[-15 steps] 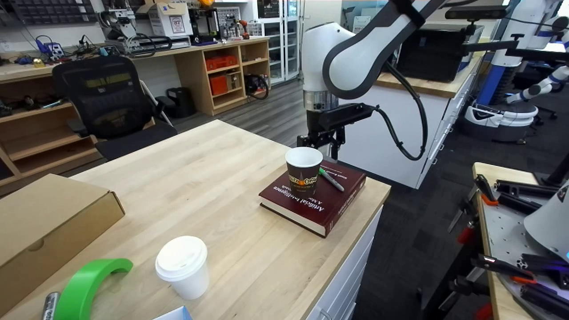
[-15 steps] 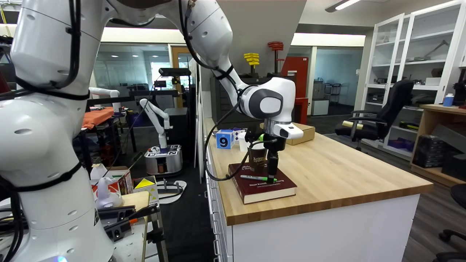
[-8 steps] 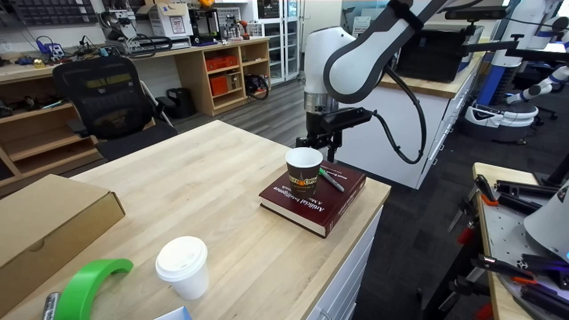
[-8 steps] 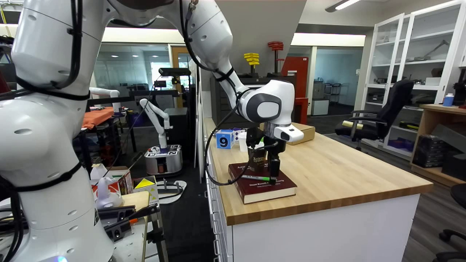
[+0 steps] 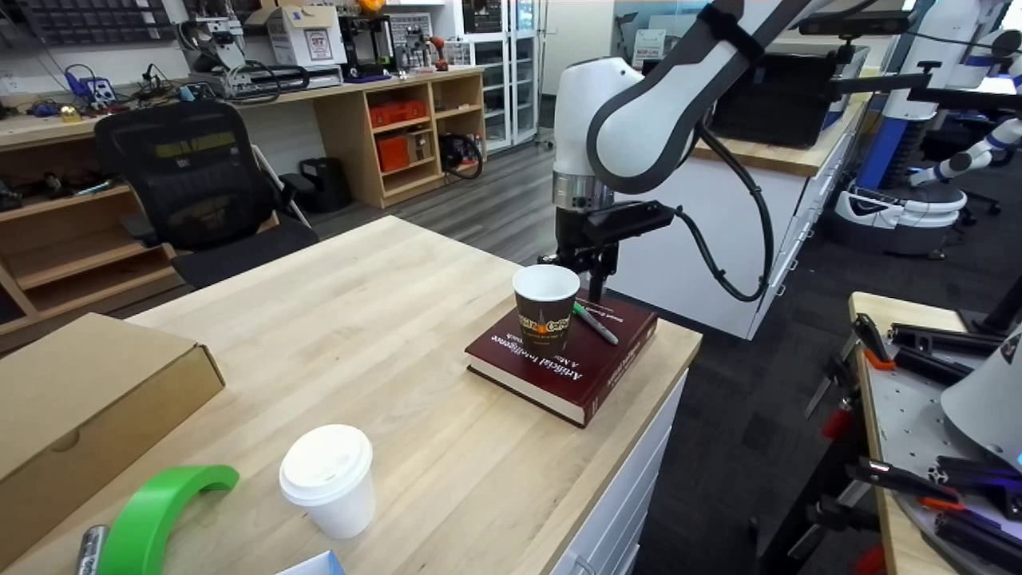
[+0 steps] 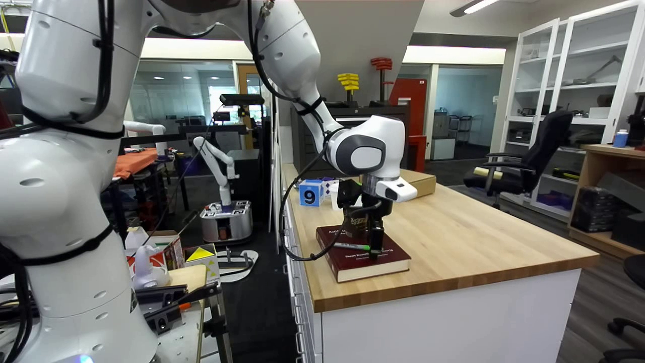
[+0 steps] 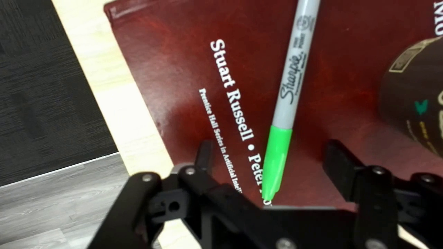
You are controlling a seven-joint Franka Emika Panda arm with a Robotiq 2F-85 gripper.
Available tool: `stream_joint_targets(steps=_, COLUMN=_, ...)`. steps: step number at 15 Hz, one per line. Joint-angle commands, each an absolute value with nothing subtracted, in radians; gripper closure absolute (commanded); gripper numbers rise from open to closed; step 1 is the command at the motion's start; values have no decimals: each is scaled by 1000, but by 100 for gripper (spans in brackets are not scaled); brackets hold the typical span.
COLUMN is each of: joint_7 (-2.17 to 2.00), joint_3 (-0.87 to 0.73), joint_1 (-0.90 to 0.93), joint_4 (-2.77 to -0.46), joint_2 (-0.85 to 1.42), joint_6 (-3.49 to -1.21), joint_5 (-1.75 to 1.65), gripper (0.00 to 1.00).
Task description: Pick the pen and put it in the cup
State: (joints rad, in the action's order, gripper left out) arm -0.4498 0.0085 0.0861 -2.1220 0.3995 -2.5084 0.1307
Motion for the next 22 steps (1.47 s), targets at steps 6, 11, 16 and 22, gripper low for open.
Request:
stream_joint_targets(steps=6, joint_7=-394, joint_3=13, joint_1=78, joint_4=-2178, joint_2=325, joint_6=-2537, joint_5=161, gripper=81)
stream_joint_targets(steps=11, joint_7=-346, joint_3=20, joint_1=65, joint_4=-2198, joint_2=315, joint_6=-2543, joint_5=208, gripper=100)
stream_joint_targets(steps=16, joint_7=-345, joint_3=-7, joint_1=74, joint_4=-2216, joint_2=286, joint_6=-2507, joint_5=160, gripper=42)
stream_joint_targets(steps=22, joint_7=-296, joint_3=4, joint_1=79, joint_4=-2180, joint_2=294, joint_6=-2471, joint_5=134, gripper=3)
